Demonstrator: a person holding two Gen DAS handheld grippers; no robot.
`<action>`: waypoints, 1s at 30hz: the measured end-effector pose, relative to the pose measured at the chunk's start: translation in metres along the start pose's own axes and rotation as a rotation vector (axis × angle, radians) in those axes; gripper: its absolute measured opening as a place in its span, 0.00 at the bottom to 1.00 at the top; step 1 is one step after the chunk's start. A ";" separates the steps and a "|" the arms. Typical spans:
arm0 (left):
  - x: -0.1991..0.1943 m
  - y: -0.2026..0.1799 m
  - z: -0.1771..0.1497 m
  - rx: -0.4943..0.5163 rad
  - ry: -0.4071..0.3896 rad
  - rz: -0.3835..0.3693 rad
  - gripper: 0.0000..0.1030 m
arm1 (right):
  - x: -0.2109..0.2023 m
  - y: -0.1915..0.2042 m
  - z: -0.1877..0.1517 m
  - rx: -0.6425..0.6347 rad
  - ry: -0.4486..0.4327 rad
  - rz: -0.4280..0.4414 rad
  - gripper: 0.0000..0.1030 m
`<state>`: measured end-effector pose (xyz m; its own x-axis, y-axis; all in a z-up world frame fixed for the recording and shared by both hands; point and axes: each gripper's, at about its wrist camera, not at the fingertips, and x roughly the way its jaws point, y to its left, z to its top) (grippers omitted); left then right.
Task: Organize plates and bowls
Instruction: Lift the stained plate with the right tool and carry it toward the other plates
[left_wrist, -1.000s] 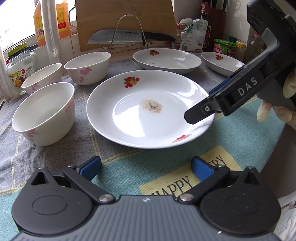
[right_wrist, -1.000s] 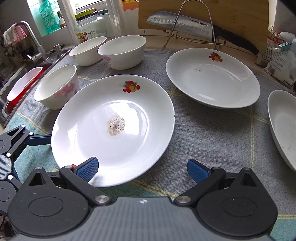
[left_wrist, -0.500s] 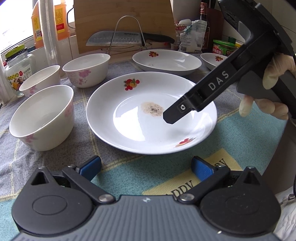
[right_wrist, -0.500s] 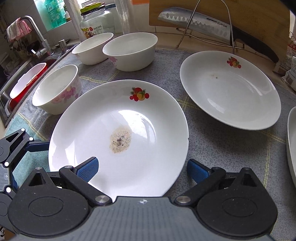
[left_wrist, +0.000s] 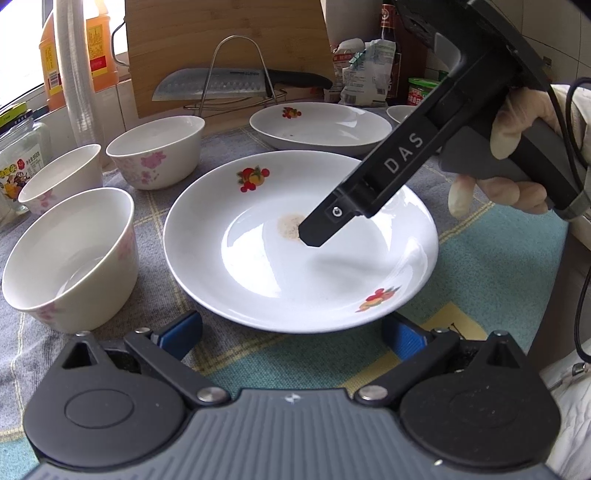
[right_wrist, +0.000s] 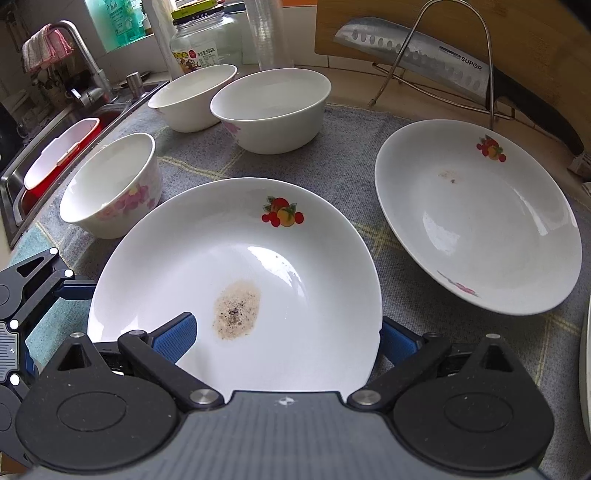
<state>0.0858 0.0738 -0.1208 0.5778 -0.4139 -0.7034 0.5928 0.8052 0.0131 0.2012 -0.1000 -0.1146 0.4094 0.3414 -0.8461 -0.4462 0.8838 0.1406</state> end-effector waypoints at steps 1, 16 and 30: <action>0.000 0.001 0.000 0.006 0.000 -0.006 1.00 | 0.000 0.000 0.001 -0.003 0.001 0.002 1.00; 0.005 0.010 0.005 0.068 -0.008 -0.067 1.00 | 0.008 -0.005 0.017 -0.024 0.016 0.037 1.00; 0.005 0.011 0.005 0.081 -0.010 -0.078 1.00 | 0.012 -0.006 0.024 -0.025 0.017 0.077 1.00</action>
<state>0.0978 0.0785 -0.1206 0.5338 -0.4784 -0.6972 0.6792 0.7338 0.0165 0.2283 -0.0930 -0.1133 0.3592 0.4025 -0.8420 -0.4959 0.8466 0.1932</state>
